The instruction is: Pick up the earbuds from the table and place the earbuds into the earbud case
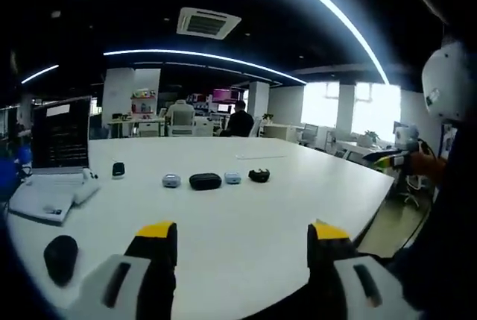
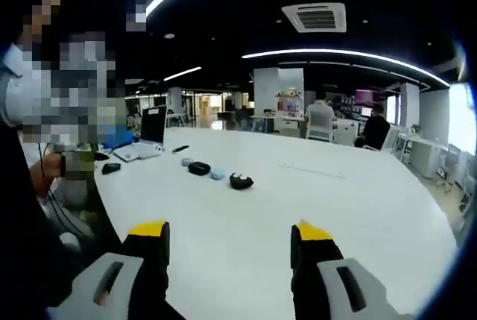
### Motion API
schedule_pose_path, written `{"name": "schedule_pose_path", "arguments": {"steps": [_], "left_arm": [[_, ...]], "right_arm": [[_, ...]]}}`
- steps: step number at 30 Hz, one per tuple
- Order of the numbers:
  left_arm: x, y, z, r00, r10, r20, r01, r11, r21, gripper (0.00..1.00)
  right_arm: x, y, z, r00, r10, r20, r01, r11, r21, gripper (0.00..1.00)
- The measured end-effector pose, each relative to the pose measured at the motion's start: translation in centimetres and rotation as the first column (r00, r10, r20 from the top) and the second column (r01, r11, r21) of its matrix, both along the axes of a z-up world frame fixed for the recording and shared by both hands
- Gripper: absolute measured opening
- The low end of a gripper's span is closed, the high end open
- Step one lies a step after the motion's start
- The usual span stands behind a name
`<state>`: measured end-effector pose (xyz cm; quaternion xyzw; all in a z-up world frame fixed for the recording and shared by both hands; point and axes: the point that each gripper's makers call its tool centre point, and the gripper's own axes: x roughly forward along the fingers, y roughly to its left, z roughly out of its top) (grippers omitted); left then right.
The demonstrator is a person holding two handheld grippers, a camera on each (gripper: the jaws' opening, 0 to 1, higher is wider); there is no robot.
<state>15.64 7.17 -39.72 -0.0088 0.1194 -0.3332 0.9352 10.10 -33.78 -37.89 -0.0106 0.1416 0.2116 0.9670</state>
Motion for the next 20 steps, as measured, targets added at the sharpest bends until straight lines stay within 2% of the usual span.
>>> {"name": "schedule_pose_path", "arguments": {"steps": [20], "left_arm": [[0.7, -1.2, 0.1, 1.000, -0.011, 0.005, 0.011, 1.000, 0.007, 0.71]], "right_arm": [[-0.2, -0.3, -1.3, 1.000, -0.021, -0.014, 0.021, 0.999, 0.035, 0.63]]}}
